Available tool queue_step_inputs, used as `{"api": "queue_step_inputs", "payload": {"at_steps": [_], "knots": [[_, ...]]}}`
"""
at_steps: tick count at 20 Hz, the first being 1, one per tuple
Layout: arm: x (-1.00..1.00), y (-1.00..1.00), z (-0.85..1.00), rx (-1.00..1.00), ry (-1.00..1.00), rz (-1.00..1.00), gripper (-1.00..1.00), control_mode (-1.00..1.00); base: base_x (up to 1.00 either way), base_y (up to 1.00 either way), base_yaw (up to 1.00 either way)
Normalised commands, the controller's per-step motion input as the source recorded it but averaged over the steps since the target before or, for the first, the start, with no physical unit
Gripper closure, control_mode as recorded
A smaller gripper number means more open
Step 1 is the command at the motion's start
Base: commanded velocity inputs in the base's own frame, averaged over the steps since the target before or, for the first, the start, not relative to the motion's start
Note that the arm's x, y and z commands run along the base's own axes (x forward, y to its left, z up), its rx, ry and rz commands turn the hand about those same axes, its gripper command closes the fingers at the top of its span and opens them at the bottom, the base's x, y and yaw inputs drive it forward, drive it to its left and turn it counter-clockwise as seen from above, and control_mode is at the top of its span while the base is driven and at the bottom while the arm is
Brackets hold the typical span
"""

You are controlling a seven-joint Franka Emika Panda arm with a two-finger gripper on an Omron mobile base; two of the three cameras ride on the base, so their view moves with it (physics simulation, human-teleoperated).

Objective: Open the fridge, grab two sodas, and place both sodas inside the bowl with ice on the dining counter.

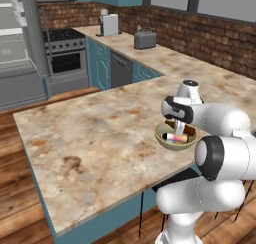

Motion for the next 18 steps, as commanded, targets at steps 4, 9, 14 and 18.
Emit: {"api": "queue_step_inputs", "payload": {"at_steps": [4,9,14,18], "knots": [[0.16,0.00,-0.25,0.00,0.05,0.11,1.00,-1.00,0.00,0.00,0.00],[0.17,0.00,-0.25,0.00,0.06,0.11,1.00,-1.00,0.00,0.00,0.00],[0.15,0.00,-0.24,0.00,0.07,0.11,1.00,-1.00,0.00,0.00,0.00],[0.09,0.00,-0.23,0.00,0.06,0.11,-1.00,-1.00,0.00,0.00,0.00]]}}
